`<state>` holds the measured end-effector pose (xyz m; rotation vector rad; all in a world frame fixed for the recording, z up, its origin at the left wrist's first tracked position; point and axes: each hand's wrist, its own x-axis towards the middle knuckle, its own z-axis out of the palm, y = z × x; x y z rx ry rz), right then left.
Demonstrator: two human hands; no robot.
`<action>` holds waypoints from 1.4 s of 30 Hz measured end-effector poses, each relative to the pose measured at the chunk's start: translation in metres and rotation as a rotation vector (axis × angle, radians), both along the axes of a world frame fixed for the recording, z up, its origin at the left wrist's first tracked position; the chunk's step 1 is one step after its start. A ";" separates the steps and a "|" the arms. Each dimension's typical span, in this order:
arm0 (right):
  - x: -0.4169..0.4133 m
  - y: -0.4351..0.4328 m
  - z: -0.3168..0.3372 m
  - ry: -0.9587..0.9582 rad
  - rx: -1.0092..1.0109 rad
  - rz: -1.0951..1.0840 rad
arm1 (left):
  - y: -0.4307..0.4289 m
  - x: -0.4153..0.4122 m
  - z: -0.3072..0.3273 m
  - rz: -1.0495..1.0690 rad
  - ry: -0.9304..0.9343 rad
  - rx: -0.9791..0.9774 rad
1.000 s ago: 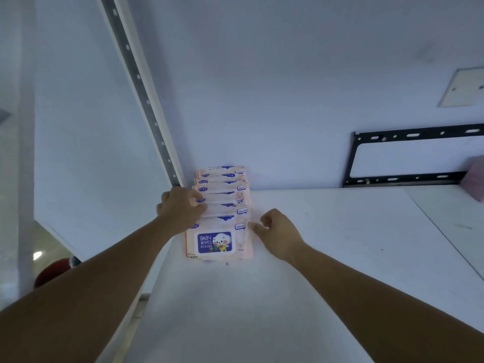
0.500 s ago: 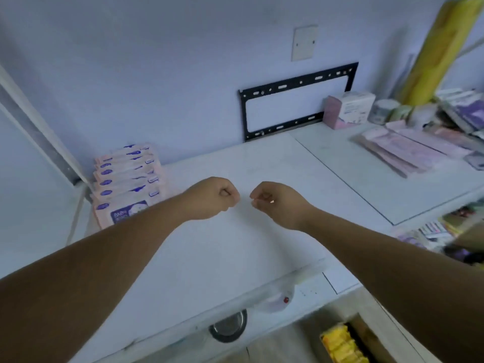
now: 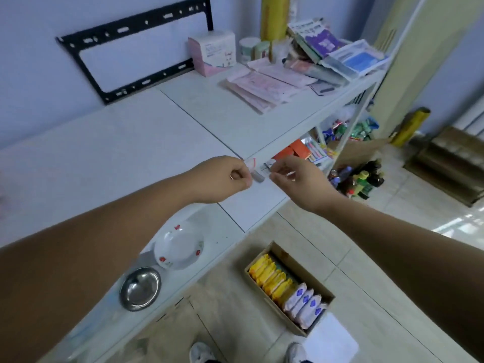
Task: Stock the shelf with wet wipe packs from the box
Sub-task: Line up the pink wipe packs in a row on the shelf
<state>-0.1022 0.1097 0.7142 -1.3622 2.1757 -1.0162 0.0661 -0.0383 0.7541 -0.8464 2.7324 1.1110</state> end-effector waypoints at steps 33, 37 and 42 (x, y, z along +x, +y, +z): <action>-0.112 0.244 -0.483 -0.385 0.695 -0.222 | 0.206 -0.060 -0.532 0.043 -0.522 0.332; -0.107 0.242 -0.550 -0.322 0.758 -0.117 | 0.214 -0.059 -0.607 0.090 -0.558 0.373; -0.117 0.231 -0.615 -0.209 0.805 0.026 | 0.226 -0.074 -0.676 0.173 -0.505 0.432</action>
